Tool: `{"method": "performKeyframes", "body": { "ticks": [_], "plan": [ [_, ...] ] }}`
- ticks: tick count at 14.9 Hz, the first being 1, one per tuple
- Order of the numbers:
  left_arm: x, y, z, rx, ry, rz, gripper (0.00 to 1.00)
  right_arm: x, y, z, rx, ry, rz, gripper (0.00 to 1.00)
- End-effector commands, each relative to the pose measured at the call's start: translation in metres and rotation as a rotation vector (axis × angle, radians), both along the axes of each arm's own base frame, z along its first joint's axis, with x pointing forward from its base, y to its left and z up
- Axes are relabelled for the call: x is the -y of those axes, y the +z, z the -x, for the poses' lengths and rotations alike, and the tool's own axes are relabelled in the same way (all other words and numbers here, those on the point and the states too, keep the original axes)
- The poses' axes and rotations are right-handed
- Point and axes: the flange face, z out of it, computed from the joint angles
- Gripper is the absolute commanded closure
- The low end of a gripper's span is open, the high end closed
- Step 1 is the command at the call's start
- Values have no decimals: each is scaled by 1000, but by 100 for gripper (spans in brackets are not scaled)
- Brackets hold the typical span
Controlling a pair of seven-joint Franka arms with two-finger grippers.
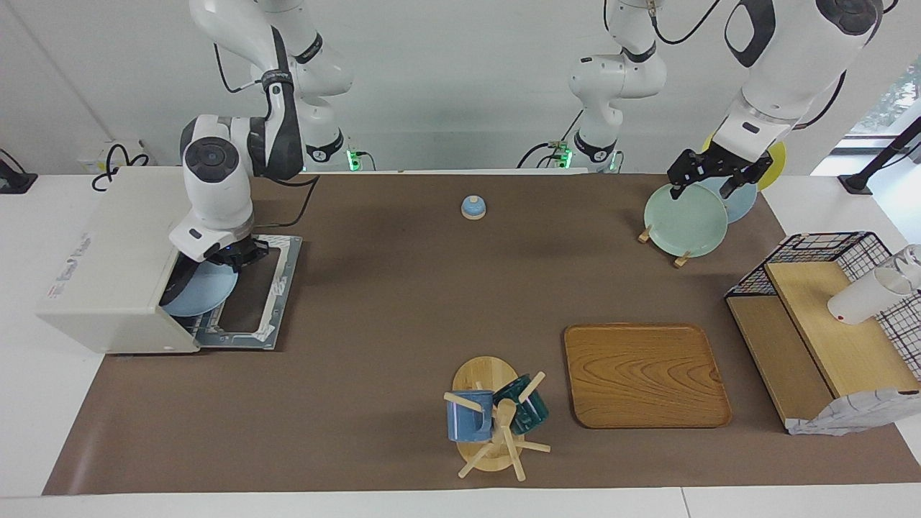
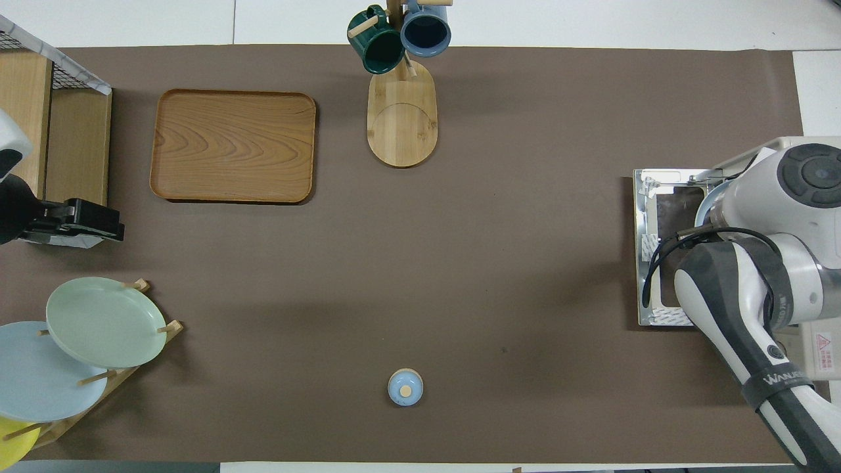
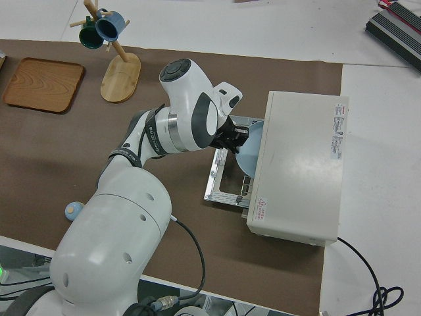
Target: Put eggplant into oven
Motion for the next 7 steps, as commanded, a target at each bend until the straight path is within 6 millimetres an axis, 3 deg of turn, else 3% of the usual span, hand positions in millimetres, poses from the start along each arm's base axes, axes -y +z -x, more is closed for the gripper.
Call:
{"method": "performKeyframes", "body": {
  "ticks": [1,3,5,6,7],
  "plan": [
    [-4,3,2,-2,-3,-18,0,5,4,5,6,26,-27,85],
    [-4,3,2,-2,-2,-18,0,-4,23,-1,9,31,-27,81],
    [-4,3,2,-2,-2,-18,0,-39,55,-16,10,50,-54,80],
    [-4,3,2,-2,-2,-18,0,-51,56,-19,18,51,-73,81],
    [-4,3,2,-2,-3,-18,0,-61,52,-22,59,35,-108,90]
  ]
}}
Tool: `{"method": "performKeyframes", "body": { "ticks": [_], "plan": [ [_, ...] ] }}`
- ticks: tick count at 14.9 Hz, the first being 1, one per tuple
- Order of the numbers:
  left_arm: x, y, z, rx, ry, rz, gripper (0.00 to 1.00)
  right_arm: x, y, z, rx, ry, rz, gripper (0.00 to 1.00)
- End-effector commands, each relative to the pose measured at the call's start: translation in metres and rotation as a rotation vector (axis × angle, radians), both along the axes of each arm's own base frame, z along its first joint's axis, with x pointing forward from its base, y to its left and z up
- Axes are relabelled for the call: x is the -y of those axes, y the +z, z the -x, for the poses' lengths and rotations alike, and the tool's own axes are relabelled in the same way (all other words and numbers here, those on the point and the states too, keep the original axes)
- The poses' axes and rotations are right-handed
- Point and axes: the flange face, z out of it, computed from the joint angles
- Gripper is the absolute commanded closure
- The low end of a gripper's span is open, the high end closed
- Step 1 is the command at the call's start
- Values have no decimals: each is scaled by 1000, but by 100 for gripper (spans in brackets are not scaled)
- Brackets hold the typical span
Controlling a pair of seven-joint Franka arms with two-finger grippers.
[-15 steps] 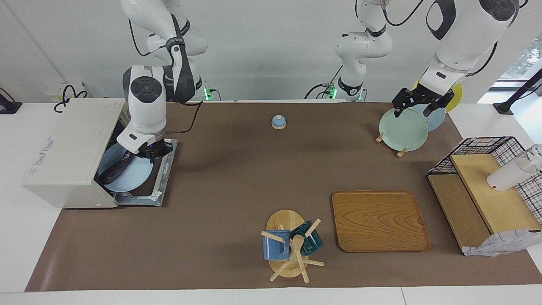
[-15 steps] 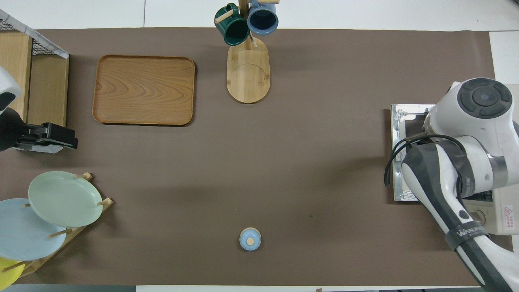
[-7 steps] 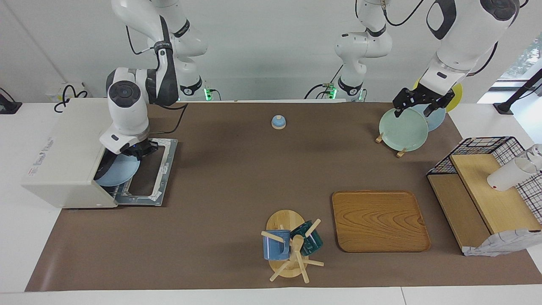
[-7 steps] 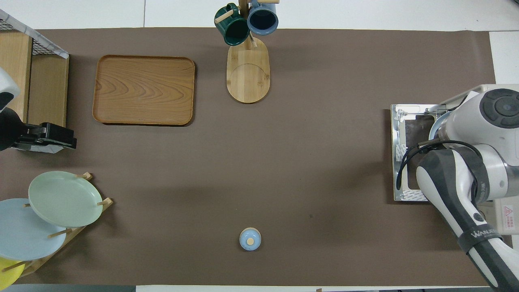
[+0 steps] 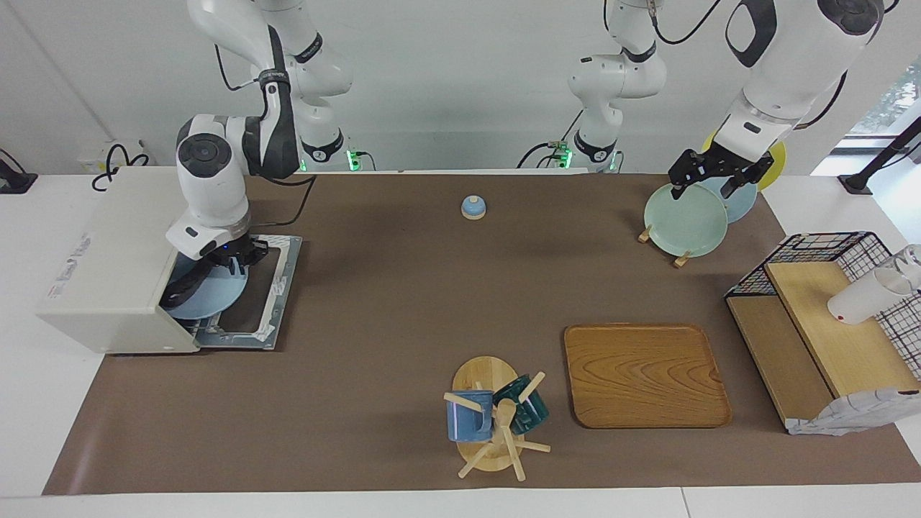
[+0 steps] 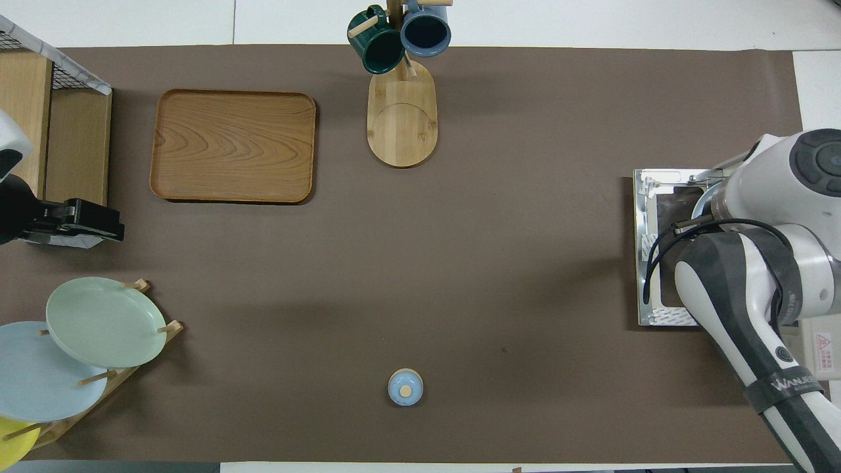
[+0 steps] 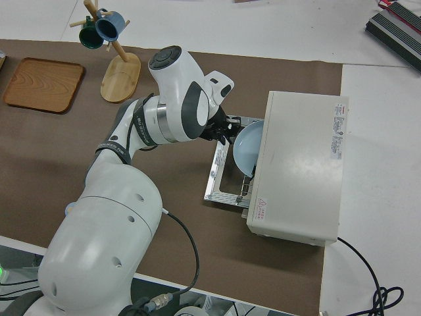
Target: Put eggplant into oven
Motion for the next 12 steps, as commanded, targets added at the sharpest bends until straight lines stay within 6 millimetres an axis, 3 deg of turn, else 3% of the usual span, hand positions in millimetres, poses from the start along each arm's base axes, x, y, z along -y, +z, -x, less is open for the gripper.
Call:
{"method": "performKeyframes", "body": {
  "ticks": [1,2,5,8,12],
  "plan": [
    [-4,3,2,-2,-2,-18,0,-35,-8,-5,56,-24,-80,99],
    [-4,3,2,-2,-2,-18,0,-49,-23,-2,67,-36,-88,100],
    [-4,3,2,-2,-3,-18,0,-67,-67,2,90,-70,-102,100],
    [-4,3,2,-2,-2,-18,0,-44,-107,1,58,-107,-100,100],
    [-4,3,2,-2,-2,-18,0,-40,-126,12,27,-103,-86,100]
  ]
}}
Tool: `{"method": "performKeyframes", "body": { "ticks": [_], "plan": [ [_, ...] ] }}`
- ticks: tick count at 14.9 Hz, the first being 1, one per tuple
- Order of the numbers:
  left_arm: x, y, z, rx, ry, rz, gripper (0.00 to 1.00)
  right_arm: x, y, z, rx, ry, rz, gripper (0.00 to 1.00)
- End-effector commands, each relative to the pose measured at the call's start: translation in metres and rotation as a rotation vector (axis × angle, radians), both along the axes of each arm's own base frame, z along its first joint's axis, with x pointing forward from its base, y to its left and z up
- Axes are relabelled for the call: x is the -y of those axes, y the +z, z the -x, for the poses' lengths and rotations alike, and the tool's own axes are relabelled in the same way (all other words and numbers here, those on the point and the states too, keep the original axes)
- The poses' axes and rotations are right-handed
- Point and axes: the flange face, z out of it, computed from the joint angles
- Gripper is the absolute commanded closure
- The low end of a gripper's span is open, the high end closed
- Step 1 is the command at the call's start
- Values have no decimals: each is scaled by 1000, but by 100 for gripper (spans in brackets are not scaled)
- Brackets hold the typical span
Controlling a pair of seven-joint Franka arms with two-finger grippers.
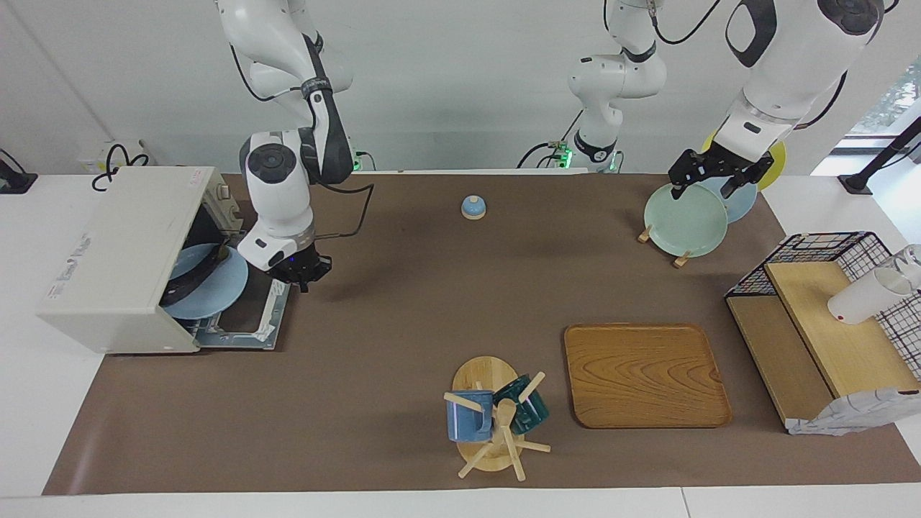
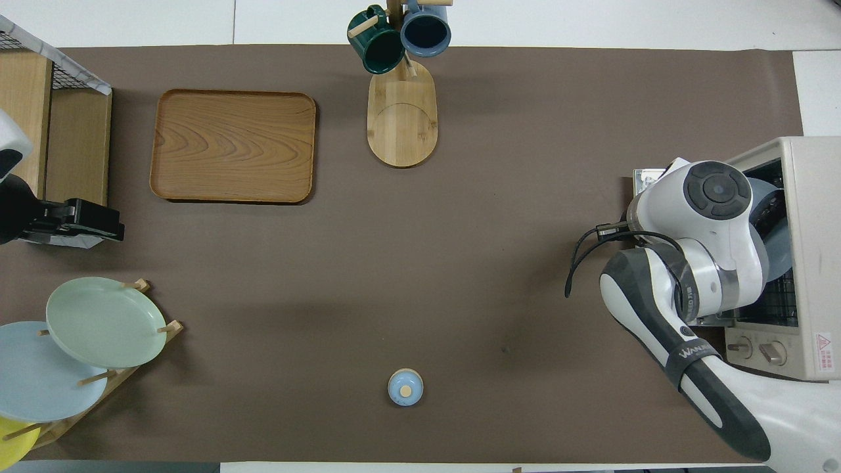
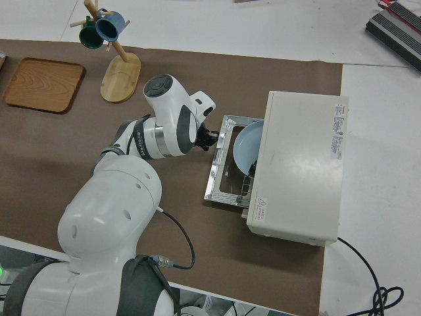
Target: Put eggplant into oven
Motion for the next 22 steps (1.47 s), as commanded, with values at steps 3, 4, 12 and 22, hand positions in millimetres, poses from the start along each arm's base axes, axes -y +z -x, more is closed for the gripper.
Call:
{"method": "performKeyframes", "body": {
  "ticks": [3,4,12,22],
  "plan": [
    [-4,3,2,-2,-3,-18,0,1,-4,9,5,52,39,100],
    [-4,3,2,-2,-2,-18,0,2,-4,9,3,67,54,100],
    [-4,3,2,-2,-2,-18,0,5,26,-8,-36,237,182,100],
    [-4,3,2,-2,-2,-18,0,112,110,-11,-84,230,80,100]
  ]
}}
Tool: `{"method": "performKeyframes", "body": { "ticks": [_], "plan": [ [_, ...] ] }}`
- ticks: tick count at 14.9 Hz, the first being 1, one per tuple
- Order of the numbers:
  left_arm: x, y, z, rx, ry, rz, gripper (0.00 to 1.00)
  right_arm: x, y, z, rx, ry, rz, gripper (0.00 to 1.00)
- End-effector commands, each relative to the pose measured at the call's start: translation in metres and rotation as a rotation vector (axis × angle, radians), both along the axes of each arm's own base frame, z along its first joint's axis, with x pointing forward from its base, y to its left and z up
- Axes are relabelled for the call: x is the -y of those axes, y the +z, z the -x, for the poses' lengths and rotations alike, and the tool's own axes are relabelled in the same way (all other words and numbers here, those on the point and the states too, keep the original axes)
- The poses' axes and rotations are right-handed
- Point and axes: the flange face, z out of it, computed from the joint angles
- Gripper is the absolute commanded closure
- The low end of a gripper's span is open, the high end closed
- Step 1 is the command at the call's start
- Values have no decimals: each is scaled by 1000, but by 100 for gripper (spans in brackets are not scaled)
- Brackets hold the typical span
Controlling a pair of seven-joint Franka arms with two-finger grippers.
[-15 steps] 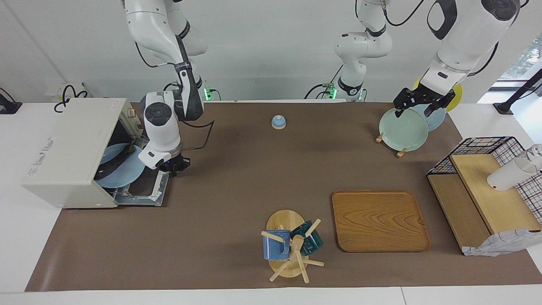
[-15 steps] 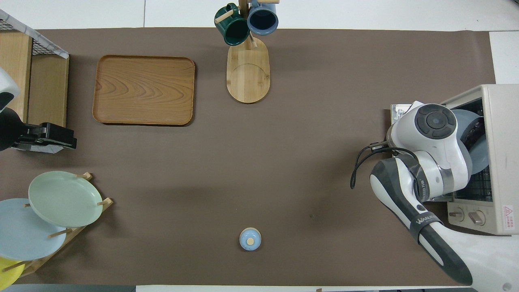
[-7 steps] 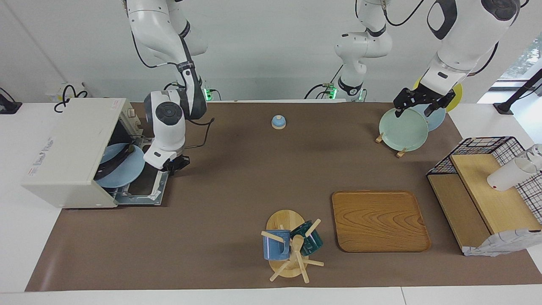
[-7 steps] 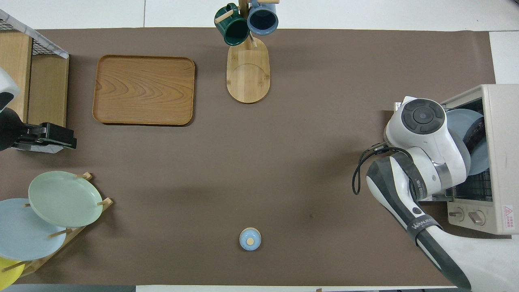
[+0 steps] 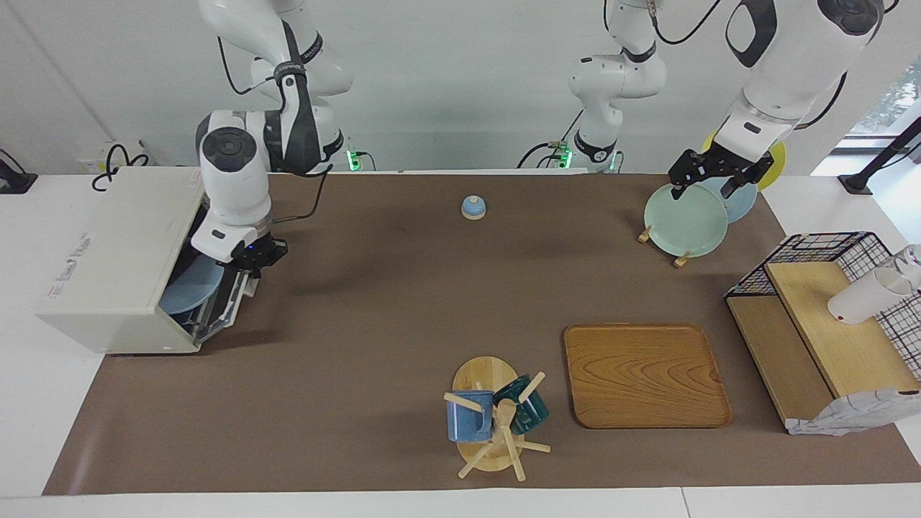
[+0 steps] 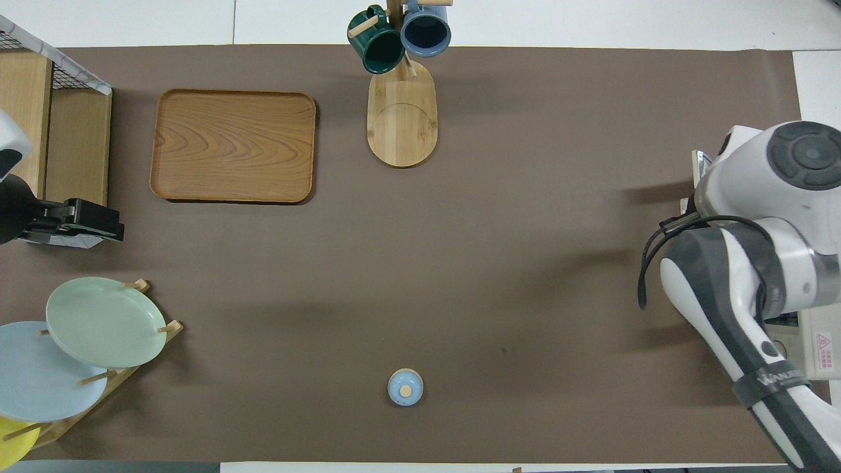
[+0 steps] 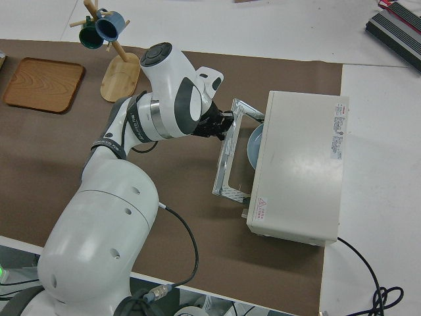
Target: Put eggplant into oven
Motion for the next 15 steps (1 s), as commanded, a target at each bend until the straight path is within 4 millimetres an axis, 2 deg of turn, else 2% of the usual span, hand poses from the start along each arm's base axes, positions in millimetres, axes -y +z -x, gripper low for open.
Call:
{"method": "performKeyframes", "body": {
  "ticks": [1,6,10,11,12,13,14,15],
  "plan": [
    [-4,3,2,-2,-3,-18,0,69,-8,0,-45,-32,-10,100],
    [-4,3,2,-2,-2,-18,0,89,24,18,-60,-59,-33,100],
    [-4,3,2,-2,-2,-18,0,73,105,17,-83,-124,-131,98],
    [-4,3,2,-2,-3,-18,0,68,116,13,-67,-134,-135,96],
    [-4,3,2,-2,-3,-18,0,56,117,10,-57,-153,-132,95],
    [-4,3,2,-2,-3,-18,0,46,116,10,-60,-178,-136,91],
    [-4,3,2,-2,-2,-18,0,39,113,11,-61,-207,-163,79],
    [-4,3,2,-2,-3,-18,0,37,112,11,-61,-229,-170,61]
  ]
}}
